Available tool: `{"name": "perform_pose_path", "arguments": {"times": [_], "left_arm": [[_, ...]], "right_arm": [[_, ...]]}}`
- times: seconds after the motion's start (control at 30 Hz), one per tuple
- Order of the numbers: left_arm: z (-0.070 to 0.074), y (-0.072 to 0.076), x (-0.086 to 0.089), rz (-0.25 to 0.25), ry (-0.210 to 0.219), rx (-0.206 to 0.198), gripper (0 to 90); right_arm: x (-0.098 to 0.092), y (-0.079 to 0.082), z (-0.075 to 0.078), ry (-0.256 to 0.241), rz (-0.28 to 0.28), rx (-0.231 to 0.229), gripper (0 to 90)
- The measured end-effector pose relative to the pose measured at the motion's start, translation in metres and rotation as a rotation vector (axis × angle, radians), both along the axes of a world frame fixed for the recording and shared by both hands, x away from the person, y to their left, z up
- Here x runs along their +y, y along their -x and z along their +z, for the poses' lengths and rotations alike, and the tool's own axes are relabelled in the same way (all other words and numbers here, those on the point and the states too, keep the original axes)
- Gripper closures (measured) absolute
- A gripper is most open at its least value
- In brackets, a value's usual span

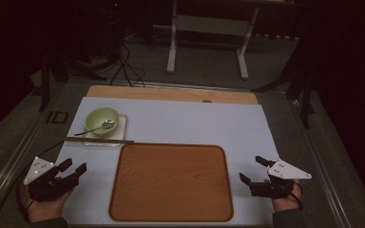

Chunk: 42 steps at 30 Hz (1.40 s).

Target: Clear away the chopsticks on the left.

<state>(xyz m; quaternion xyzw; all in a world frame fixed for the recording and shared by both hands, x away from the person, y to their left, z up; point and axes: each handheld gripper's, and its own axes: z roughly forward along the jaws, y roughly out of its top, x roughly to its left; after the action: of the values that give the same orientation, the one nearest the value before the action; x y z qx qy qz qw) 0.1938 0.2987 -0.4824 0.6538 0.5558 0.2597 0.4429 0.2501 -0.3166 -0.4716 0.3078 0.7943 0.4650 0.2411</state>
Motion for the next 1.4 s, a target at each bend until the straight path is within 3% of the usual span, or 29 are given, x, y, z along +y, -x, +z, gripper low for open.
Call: {"name": "perform_pose_path", "arguments": {"times": [0.1, 0.23, 0.8, 1.4], "left_arm": [[0.0, -0.001, 0.001, 0.0, 0.008, -0.003, 42.9], [0.0, -0.001, 0.001, -0.009, -0.02, 0.008, 44.1], [-0.002, -0.006, 0.003, -0.013, -0.021, 0.0, 43.7], [-0.002, -0.023, 0.001, -0.044, -0.053, -0.016, 45.6]], "right_arm": [[-0.001, 0.0, 0.0, 0.001, 0.001, -0.008, 14.6], [-0.002, 0.001, 0.001, -0.001, -0.006, -0.013, 14.6], [-0.003, 0.003, 0.0, 0.008, -0.009, -0.024, 14.1], [-0.002, 0.001, 0.0, 0.012, -0.011, -0.019, 14.1]]}}
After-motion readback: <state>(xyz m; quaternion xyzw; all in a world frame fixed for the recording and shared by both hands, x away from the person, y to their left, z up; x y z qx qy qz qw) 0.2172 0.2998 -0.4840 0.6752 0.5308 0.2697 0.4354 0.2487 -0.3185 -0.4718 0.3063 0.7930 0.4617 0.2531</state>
